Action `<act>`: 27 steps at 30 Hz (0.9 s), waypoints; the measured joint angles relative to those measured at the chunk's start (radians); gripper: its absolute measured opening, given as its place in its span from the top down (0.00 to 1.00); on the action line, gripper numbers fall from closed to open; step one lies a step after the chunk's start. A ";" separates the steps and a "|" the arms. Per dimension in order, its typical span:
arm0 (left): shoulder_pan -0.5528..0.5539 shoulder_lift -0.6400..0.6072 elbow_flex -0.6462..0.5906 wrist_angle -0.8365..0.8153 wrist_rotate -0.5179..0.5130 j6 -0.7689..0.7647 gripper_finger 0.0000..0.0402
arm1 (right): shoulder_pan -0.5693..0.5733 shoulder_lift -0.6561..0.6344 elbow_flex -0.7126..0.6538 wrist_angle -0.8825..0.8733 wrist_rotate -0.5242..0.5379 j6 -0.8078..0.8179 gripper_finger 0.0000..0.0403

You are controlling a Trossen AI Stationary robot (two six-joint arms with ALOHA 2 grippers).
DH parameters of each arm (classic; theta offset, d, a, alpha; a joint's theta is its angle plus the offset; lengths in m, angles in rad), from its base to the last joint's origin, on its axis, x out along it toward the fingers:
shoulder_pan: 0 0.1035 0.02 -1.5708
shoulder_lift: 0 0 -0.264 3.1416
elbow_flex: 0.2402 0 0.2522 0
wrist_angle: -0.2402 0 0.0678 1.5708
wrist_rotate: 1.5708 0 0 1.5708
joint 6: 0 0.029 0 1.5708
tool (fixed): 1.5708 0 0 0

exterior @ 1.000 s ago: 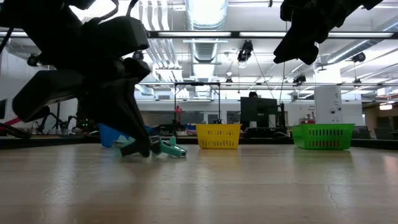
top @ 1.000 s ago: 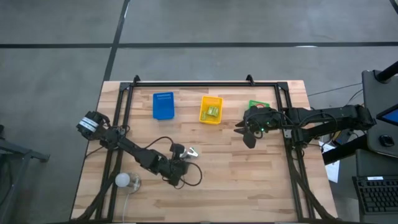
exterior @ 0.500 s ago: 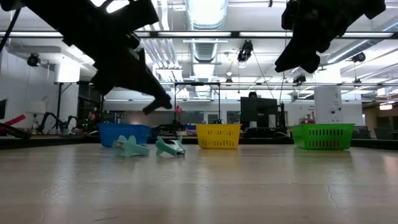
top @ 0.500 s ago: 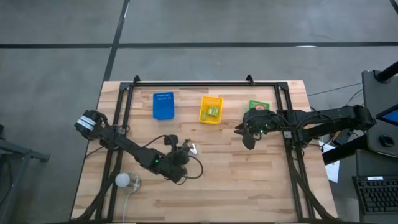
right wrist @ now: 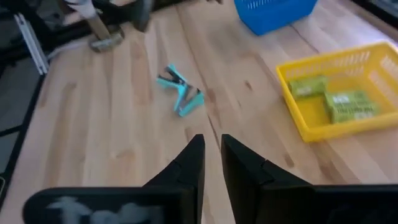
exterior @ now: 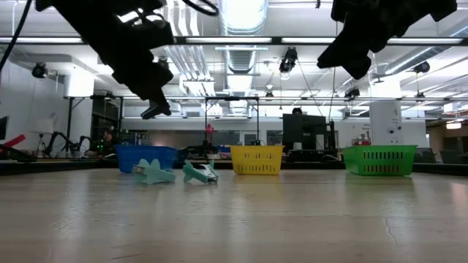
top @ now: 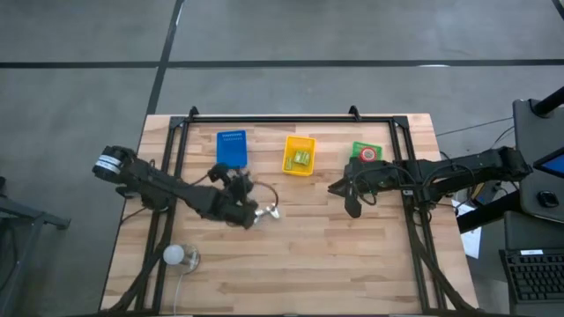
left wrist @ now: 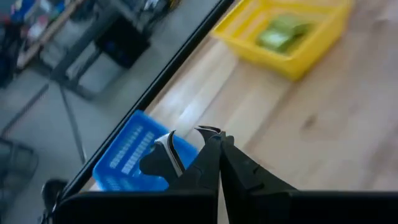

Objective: Pick and place Stapler, Stapler remover, tape
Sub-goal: Put the black staple remover into the blue bin

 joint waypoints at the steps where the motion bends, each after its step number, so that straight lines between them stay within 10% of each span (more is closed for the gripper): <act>1: 0.022 -0.009 0.000 -0.009 0.011 -0.003 0.99 | 0.004 0.000 -0.001 0.012 0.000 -0.002 0.89; 27: 0.670 -0.044 -0.047 0.243 0.453 0.295 0.97 | 0.073 0.000 -0.015 0.098 0.002 0.047 0.92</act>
